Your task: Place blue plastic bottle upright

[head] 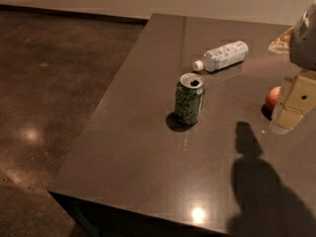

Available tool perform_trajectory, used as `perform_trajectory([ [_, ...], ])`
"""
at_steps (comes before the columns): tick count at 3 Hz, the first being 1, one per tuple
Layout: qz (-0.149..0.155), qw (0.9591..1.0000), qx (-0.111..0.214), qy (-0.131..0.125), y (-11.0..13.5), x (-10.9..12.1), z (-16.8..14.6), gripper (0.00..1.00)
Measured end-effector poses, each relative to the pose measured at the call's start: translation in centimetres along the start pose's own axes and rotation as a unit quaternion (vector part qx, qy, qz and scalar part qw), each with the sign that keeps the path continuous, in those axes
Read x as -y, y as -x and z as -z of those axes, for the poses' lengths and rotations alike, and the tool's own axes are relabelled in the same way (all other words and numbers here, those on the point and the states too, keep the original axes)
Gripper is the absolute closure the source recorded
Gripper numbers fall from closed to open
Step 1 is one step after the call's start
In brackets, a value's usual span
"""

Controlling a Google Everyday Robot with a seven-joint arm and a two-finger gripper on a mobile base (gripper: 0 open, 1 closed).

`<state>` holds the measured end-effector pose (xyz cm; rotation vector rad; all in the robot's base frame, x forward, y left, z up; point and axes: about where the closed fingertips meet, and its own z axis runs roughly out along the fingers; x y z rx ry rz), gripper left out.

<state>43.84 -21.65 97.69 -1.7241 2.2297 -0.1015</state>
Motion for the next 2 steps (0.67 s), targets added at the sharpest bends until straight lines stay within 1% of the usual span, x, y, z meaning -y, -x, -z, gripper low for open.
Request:
perform_trajectory([
  [1, 0.003, 1.0000, -0.002, -0.002, 0.1, 0.1, 0.0, 0.00],
  [2, 0.024, 0.9997, -0.003, 0.003, 0.3, 1.9, -1.3, 0.00],
])
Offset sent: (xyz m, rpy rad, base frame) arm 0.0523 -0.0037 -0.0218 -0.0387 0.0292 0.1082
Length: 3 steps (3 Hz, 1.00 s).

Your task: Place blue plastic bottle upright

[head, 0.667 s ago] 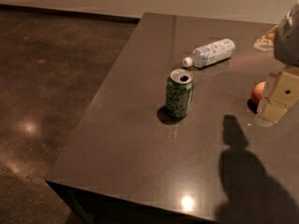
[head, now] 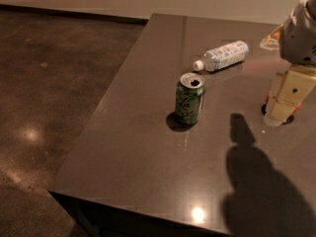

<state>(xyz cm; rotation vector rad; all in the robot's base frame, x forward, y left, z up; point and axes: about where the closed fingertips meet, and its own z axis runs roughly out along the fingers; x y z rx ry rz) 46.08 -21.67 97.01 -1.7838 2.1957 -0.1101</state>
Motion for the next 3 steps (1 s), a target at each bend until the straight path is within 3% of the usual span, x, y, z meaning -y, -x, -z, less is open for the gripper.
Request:
perform_trajectory([
  [3, 0.081, 0.9965, 0.007, 0.016, -0.8, 9.6, -5.1, 0.00],
])
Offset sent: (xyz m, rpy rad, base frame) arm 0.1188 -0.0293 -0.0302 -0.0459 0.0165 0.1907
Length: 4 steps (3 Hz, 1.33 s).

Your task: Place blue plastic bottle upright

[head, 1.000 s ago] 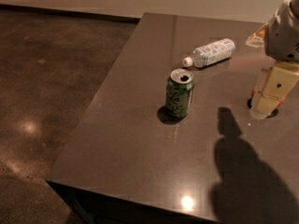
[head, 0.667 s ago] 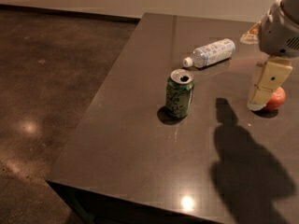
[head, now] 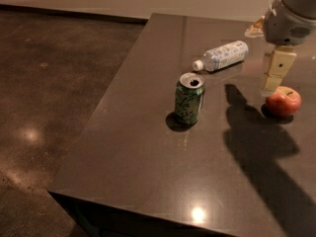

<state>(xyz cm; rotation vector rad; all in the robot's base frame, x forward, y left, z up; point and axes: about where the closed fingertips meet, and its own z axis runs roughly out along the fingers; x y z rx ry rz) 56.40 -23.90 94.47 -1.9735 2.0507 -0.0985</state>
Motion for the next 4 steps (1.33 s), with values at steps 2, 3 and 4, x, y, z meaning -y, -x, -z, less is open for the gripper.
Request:
perform_trajectory([
  [2, 0.033, 0.9992, 0.014, 0.019, -0.8, 6.1, -3.7, 0.00],
  [3, 0.056, 0.9981, 0.017, 0.019, -0.6, 9.0, -6.1, 0.00],
  [4, 0.095, 0.9953, 0.014, 0.016, 0.9, 10.6, -7.8, 0.00],
])
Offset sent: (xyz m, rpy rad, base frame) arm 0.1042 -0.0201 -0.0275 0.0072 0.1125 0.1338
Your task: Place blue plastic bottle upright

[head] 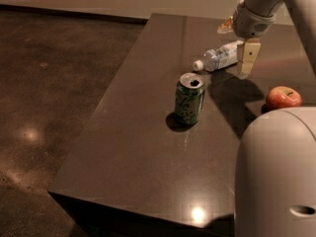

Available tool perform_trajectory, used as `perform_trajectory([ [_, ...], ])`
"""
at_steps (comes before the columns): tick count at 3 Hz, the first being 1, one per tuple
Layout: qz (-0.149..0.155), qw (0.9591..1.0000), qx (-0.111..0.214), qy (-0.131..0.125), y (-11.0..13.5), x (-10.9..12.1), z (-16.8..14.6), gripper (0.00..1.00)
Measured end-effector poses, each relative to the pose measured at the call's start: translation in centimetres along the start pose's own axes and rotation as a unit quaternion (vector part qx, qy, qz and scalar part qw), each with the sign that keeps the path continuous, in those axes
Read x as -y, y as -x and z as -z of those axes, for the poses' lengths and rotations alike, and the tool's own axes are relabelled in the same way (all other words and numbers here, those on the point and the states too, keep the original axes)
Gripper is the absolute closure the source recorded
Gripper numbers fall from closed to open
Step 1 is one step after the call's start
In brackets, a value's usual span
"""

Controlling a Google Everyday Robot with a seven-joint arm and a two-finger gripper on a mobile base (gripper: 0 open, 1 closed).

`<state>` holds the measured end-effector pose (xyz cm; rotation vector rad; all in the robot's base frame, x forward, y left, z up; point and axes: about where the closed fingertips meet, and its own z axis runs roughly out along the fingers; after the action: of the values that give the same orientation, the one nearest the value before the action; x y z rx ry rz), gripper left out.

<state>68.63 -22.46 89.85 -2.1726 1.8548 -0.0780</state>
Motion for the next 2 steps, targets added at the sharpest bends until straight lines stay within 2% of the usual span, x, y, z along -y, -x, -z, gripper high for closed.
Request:
perform_trajectory([
  [1, 0.032, 0.9994, -0.011, 0.007, 0.9, 0.4, -0.9, 0.00],
  [2, 0.068, 0.9970, -0.029, 0.024, 1.8, 0.6, -2.2, 0.00],
])
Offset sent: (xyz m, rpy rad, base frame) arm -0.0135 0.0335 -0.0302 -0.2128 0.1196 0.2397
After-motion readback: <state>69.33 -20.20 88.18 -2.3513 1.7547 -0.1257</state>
